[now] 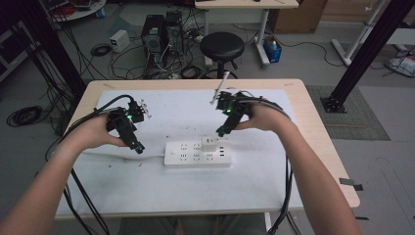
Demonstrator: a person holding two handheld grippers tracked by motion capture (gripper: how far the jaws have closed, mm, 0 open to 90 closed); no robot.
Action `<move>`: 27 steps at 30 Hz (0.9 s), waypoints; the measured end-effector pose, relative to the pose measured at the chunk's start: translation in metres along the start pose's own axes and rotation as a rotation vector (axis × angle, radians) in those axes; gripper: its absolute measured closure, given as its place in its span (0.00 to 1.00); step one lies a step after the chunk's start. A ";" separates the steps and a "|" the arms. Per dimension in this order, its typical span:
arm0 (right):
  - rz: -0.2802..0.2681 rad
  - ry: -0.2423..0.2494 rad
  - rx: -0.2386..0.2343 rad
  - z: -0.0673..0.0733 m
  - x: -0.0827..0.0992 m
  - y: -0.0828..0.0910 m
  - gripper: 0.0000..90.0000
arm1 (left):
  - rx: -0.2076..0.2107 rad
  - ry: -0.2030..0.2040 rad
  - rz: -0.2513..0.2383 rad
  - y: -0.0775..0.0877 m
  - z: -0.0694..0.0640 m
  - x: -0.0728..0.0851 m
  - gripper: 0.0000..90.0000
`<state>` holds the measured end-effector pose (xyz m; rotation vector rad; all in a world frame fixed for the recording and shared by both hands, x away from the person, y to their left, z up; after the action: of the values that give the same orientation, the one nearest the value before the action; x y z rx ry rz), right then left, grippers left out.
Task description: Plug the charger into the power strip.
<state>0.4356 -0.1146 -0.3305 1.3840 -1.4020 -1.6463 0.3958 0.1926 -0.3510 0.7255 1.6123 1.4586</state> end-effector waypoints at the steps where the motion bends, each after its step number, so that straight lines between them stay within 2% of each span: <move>1: 0.001 -0.049 0.024 -0.004 0.010 0.007 0.21 | -0.003 0.010 -0.008 0.001 0.002 0.000 0.19; 3: 0.027 -0.143 0.045 -0.011 0.030 0.018 0.19 | -0.016 0.023 -0.024 0.003 0.005 0.000 0.19; 5: 0.067 -0.223 0.096 -0.017 0.050 0.026 0.19 | -0.036 0.020 -0.023 0.005 0.007 -0.001 0.19; 6: 0.092 -0.250 0.099 -0.021 0.061 0.029 0.19 | -0.048 0.026 -0.027 0.006 0.008 -0.001 0.19; 8: 0.155 -0.359 0.096 -0.024 0.080 0.030 0.19 | -0.053 0.037 -0.034 0.007 0.010 -0.002 0.19; 9: 0.190 -0.377 0.112 -0.027 0.090 0.030 0.19 | -0.057 0.032 -0.029 0.008 0.012 -0.002 0.19; 11: 0.238 -0.425 0.151 -0.030 0.105 0.030 0.19 | -0.059 0.047 -0.030 0.009 0.014 -0.002 0.19; 13: 0.243 -0.474 0.161 -0.032 0.117 0.029 0.19 | -0.064 0.046 -0.023 0.009 0.015 -0.002 0.19; 19: 0.235 -0.493 0.155 -0.033 0.133 0.029 0.19 | -0.073 0.053 -0.014 0.008 0.016 -0.002 0.19; 27: 0.228 -0.498 0.151 -0.034 0.134 0.026 0.19 | -0.078 0.046 -0.005 0.007 0.012 -0.005 0.19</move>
<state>0.4211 -0.2537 -0.3486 0.8715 -1.9170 -1.8333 0.4079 0.1957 -0.3429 0.6475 1.5809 1.5356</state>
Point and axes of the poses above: each handheld gripper's, and its own axes: y roughly backward along the jaws, x roughly out of its underside, z roughly to its left, the point moved 5 cm from there along -y, roughly forward along the jaws, and after that the axes turned 1 degree about -x, right-handed, at the moved point
